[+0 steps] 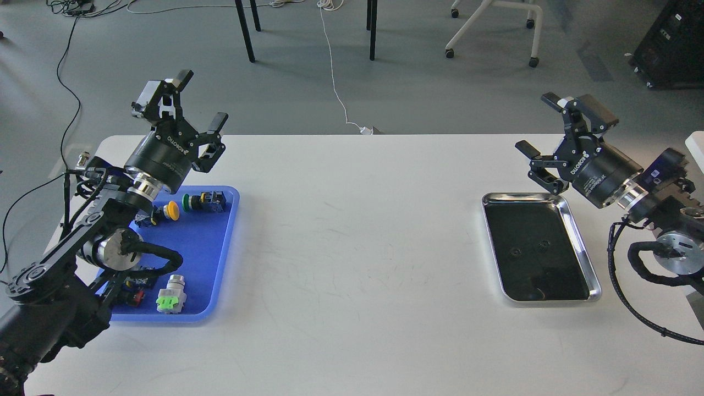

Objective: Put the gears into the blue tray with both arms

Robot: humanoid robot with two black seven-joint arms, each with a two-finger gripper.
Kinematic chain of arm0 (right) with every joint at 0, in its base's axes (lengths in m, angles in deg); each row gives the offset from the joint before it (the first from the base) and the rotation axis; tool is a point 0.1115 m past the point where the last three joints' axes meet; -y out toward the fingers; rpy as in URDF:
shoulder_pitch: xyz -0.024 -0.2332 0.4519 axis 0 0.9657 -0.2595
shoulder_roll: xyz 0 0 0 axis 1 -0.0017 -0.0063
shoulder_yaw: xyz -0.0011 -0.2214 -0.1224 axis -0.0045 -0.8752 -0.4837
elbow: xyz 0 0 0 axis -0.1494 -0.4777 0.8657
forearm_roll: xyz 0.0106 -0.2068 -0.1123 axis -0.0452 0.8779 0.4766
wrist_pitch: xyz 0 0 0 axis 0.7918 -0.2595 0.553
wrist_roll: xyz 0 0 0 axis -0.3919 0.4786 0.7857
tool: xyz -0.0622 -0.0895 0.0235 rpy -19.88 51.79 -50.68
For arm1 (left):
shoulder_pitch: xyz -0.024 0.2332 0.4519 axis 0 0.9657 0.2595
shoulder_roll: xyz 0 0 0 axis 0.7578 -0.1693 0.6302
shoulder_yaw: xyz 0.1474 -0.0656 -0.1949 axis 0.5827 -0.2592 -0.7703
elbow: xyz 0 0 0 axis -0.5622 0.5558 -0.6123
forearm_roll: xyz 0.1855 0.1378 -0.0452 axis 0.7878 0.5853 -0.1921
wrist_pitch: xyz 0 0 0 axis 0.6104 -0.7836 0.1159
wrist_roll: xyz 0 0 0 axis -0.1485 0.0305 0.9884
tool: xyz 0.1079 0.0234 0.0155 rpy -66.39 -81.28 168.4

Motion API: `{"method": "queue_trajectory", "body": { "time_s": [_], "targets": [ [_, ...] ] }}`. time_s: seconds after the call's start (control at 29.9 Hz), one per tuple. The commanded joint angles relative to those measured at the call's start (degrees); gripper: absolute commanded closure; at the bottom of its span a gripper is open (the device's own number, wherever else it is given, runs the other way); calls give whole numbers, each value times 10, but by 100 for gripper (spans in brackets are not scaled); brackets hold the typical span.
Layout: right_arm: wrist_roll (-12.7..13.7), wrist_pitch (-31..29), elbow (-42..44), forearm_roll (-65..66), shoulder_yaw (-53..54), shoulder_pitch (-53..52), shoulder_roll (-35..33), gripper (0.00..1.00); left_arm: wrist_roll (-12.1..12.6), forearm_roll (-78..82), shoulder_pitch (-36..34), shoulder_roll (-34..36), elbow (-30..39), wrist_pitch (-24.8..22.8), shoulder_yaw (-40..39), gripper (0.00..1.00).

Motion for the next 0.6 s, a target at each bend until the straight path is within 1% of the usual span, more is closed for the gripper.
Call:
{"method": "queue_trajectory", "body": {
  "time_s": [0.0, 0.1, 0.23, 0.37, 0.57],
  "targets": [
    [0, -2, -60, 406, -31, -54, -113, 1, 0, 3, -7, 2, 4, 3, 4, 2],
    [0, -1, -64, 493, -80, -94, -136, 1, 0, 5, -7, -1, 7, 2, 4, 2],
    [0, -1, -68, 502, -127, -133, -143, 1, 0, 5, -6, -2, 7, 2, 4, 2],
    [0, -1, -77, 540, -143, -138, -157, 1, 0, 5, -6, -1, 7, 2, 4, 2],
    [0, 0, -76, 748, -145, -151, -168, 1, 1, 6, -6, 2, 25, 2, 5, 2]
  ]
}}
